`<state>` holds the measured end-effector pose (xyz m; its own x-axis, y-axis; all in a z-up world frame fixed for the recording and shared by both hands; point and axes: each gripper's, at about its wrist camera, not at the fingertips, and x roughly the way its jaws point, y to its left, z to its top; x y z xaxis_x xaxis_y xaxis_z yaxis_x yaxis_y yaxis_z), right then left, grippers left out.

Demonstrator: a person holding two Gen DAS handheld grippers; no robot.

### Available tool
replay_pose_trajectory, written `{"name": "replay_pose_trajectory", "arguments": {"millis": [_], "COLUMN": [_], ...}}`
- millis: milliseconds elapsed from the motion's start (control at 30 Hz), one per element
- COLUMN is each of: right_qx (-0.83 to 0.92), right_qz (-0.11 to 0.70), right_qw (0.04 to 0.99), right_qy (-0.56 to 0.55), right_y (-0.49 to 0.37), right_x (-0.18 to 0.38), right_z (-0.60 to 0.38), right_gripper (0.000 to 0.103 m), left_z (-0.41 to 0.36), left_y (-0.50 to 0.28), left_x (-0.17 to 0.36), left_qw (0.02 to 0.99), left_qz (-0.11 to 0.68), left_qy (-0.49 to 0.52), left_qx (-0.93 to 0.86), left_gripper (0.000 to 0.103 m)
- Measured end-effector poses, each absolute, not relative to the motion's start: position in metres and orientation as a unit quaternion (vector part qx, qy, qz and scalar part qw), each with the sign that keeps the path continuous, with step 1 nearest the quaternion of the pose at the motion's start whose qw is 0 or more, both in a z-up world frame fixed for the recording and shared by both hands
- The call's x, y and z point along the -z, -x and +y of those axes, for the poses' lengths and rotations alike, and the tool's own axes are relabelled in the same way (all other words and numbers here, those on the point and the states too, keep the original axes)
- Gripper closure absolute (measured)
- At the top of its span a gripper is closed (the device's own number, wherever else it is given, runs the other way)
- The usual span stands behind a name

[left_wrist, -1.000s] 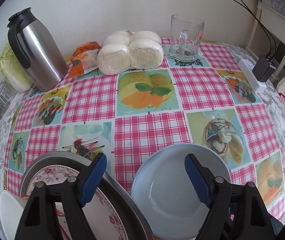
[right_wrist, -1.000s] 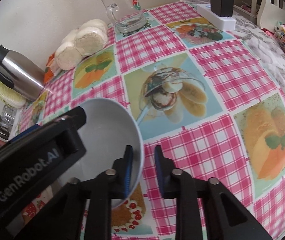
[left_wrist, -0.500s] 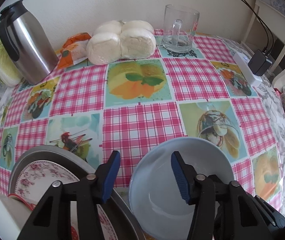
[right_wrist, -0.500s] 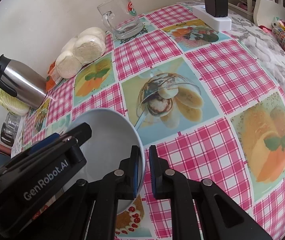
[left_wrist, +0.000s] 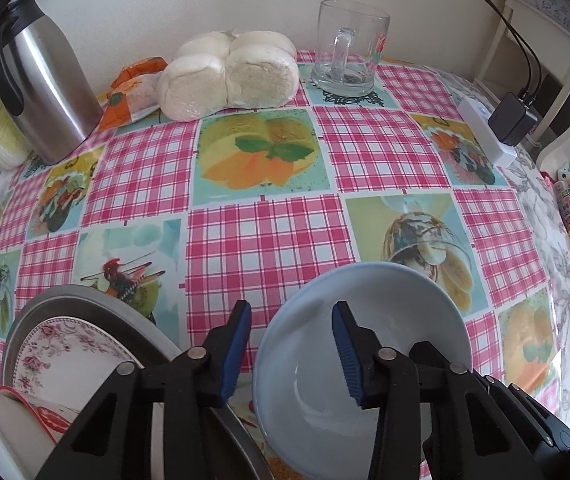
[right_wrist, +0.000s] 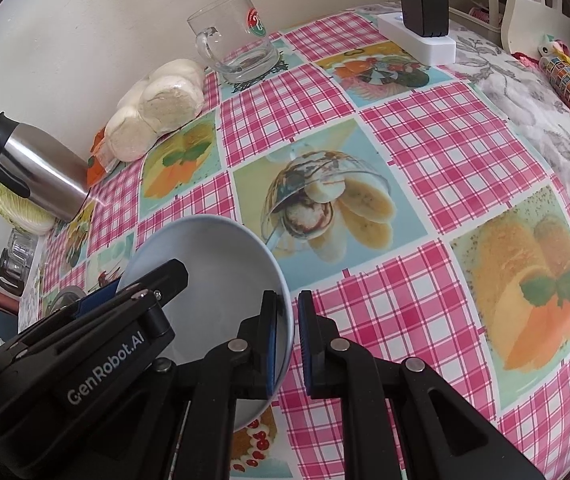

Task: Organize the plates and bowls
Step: 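Lift the white round bowl and carry it over the steel basin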

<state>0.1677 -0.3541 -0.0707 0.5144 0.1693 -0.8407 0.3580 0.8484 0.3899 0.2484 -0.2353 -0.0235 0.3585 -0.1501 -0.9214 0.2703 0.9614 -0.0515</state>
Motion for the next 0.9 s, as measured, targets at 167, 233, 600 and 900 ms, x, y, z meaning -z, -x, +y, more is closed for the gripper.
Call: {"name": "replay_pose_trajectory", "arguments": {"millis": [167,233,600,900], "right_qx": [0.052,0.053,0.049,0.042], "right_qz": [0.487,0.487,0.484,0.488], "right_qw": [0.825,0.825,0.815,0.805], "right_qy": [-0.281,-0.282,-0.314,-0.336], "right_y": [-0.166,-0.165,-0.161,-0.160], "right_x": [0.074,0.074,0.078,0.079], "right_z": [-0.359,-0.360,-0.367,-0.367], "right_gripper": [0.092,0.092,0.091,0.091], "left_z": [-0.236,-0.236,-0.236,-0.232], "left_y": [-0.248,-0.249,-0.248,-0.249], "left_x": [0.027,0.029,0.029,0.027], "left_qw": [0.818,0.816,0.815,0.816], "left_qz": [0.557,0.559,0.557,0.559], "left_qy": [-0.044,-0.040,-0.030,-0.022], "left_qx": [0.139,0.143,0.157,0.149], "left_gripper": [0.071,0.072,0.081,0.082]}}
